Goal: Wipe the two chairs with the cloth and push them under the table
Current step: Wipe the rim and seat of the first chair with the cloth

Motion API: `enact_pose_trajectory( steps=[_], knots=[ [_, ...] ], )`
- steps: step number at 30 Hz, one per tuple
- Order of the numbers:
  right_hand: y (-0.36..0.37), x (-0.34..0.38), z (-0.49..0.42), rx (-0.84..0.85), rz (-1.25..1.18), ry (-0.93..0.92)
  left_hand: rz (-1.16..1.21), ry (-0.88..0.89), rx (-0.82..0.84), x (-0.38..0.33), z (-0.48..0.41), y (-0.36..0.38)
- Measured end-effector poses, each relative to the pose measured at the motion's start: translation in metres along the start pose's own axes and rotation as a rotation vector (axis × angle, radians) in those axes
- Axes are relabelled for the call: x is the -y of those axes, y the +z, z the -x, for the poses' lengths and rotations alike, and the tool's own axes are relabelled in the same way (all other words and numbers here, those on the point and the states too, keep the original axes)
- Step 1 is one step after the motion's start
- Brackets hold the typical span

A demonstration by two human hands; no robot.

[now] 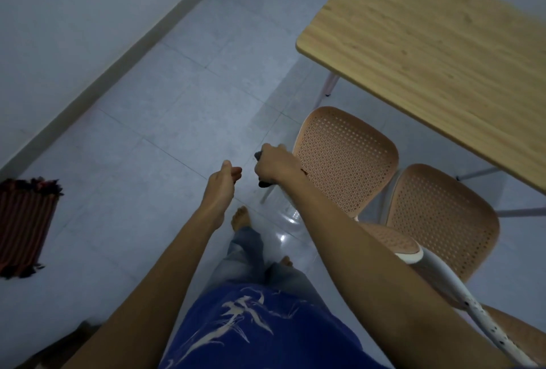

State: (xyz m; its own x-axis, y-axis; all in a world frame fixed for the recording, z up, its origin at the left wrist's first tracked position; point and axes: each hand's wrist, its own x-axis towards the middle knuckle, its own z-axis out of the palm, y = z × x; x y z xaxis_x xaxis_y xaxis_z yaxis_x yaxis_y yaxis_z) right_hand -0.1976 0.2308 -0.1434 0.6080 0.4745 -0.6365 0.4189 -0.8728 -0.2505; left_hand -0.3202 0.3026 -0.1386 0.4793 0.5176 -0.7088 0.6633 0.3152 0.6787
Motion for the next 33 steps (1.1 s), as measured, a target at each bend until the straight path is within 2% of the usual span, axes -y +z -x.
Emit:
enact_pose_trajectory(
  steps=[4,8,12,16,21,23,26,30,33],
  knots=[
    [0.042,-0.032,0.070,-0.432,0.038,-0.245,-0.040,0.064,0.026,0.006,0.017,0.012],
    [0.074,-0.083,0.118,-0.575,0.038,-0.285,-0.202,0.232,0.037,0.001,0.036,0.036],
    [0.089,-0.122,0.153,-0.582,0.066,-0.275,-0.333,0.413,0.010,0.003,0.059,0.055],
    [0.080,-0.091,0.128,-0.575,0.074,-0.191,-0.366,0.517,0.001,0.022,0.060,0.058],
    [0.055,-0.064,0.106,-0.376,0.029,-0.132,-0.487,0.567,-0.043,0.024,0.054,0.065],
    [0.061,-0.080,0.121,-0.453,-0.005,-0.192,-0.541,0.612,-0.039,0.023,0.055,0.070],
    [0.084,-0.133,0.156,-0.601,0.046,-0.241,-0.754,0.739,-0.027,0.028,0.062,0.082],
    [0.103,-0.198,0.195,-0.680,0.073,-0.167,-1.047,0.877,-0.048,0.045,0.070,0.095],
    [0.102,-0.176,0.185,-0.706,0.066,-0.028,-1.132,0.901,-0.094,0.048,0.067,0.095]
  ],
)
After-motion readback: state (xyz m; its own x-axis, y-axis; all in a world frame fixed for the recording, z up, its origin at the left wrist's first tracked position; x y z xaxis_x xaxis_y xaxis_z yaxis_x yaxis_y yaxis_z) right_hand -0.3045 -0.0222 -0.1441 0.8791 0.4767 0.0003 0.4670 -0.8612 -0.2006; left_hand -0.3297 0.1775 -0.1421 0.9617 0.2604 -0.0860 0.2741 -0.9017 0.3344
